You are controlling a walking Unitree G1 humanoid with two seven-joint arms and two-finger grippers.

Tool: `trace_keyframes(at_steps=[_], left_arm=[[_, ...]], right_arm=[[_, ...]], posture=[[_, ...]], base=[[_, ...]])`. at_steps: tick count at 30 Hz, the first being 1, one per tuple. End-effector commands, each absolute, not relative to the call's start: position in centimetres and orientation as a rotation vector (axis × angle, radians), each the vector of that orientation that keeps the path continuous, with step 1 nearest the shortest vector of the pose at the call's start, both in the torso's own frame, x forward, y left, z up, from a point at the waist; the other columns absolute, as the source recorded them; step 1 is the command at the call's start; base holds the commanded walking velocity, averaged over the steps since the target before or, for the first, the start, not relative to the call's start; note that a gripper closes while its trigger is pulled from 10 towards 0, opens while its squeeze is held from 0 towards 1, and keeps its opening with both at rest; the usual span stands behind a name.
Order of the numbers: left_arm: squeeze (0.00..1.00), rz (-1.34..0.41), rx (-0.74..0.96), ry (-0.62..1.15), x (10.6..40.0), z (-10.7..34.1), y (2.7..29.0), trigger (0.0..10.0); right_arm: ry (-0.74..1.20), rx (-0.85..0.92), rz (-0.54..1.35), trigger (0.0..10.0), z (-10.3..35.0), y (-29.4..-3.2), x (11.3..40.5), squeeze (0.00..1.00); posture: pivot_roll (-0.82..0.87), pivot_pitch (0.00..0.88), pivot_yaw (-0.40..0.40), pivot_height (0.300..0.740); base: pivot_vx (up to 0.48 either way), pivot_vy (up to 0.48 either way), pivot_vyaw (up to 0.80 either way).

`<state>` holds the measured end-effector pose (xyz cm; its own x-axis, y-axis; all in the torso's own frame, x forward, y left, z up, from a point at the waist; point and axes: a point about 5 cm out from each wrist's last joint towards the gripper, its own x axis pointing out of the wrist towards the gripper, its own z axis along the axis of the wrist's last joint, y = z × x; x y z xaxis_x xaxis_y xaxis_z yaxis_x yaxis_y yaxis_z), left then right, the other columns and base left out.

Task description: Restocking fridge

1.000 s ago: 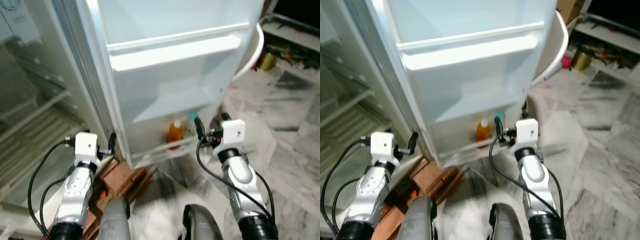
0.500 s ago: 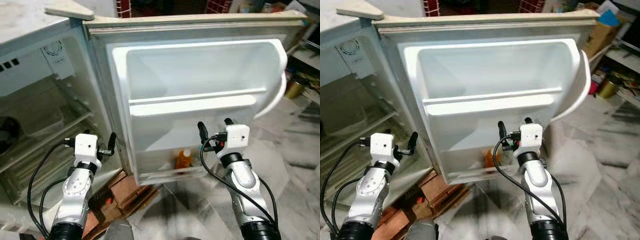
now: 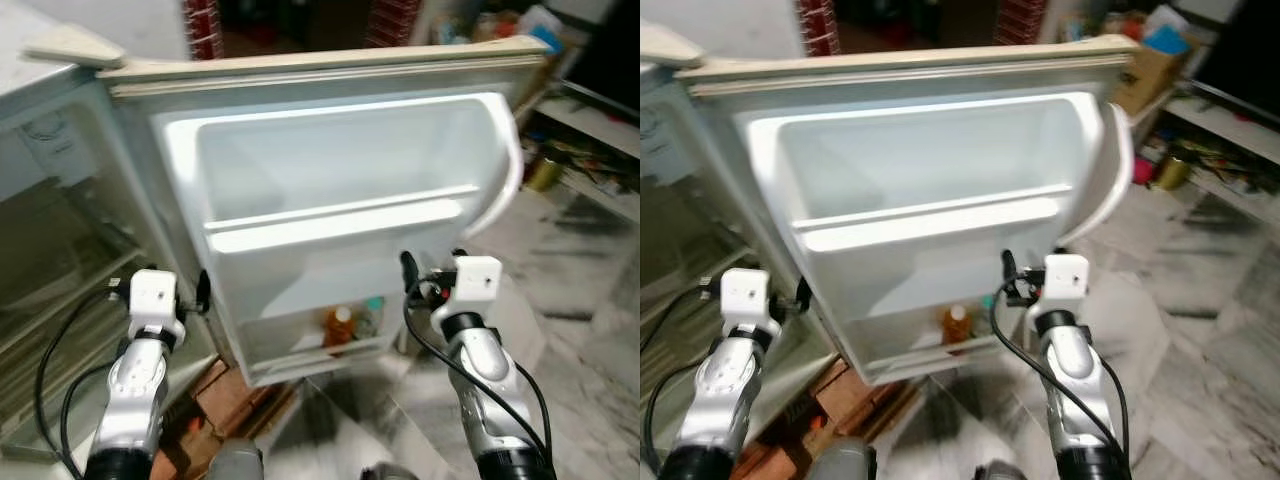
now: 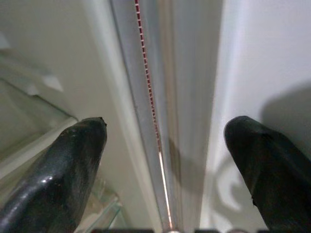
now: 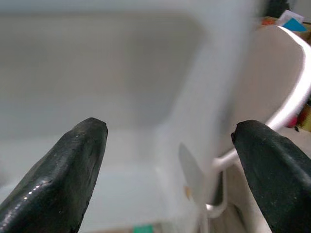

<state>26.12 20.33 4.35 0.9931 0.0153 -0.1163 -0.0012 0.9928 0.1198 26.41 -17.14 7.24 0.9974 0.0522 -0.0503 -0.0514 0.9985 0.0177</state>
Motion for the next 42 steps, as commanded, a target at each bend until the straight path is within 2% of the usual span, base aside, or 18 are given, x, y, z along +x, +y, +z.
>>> trace_keyframes(at_steps=[1, 17, 27, 33, 36, 42], left_arm=[[0.00, -0.066, 0.123, 0.099, 26.3, 4.6, 18.8, 10.0], [0.00, -0.072, 0.127, 0.104, 26.2, 4.5, 18.9, 10.0], [0.00, -0.098, 0.157, 0.100, 26.3, 4.7, 19.3, 10.0], [0.00, -0.097, 0.169, 0.096, 25.8, 5.1, 21.1, 10.0], [0.00, -0.102, 0.168, 0.099, 25.6, 5.0, 21.0, 10.0], [0.00, -0.128, 0.130, 0.105, 25.4, 4.4, 18.9, 10.0]], right_arm=[[0.032, 0.019, 0.060, 10.0, 7.7, -17.0, 26.5, 0.00], [0.057, 0.024, 0.037, 10.0, 7.4, -17.3, 26.6, 0.00], [0.038, 0.024, 0.012, 10.0, 7.9, -17.7, 27.3, 0.00], [0.023, 0.020, -0.035, 10.0, 8.3, -18.7, 27.4, 0.00], [0.027, 0.018, -0.036, 10.0, 8.2, -18.7, 27.2, 0.00], [0.033, 0.016, -0.022, 10.0, 8.0, -18.2, 27.1, 0.00]], posture=[[0.05, 0.000, -0.028, 0.740], [0.05, 0.000, -0.025, 0.740], [0.05, 0.000, -0.011, 0.740], [0.05, 0.000, -0.007, 0.740], [0.05, 0.000, -0.007, 0.740], [0.05, 0.000, -0.027, 0.740]], base=[[-0.281, 0.000, 0.00], [-0.325, 0.000, 0.00], [0.000, 0.000, 0.00], [0.000, 0.000, 0.00], [0.000, -0.255, 0.00], [0.000, -0.417, 0.00]])
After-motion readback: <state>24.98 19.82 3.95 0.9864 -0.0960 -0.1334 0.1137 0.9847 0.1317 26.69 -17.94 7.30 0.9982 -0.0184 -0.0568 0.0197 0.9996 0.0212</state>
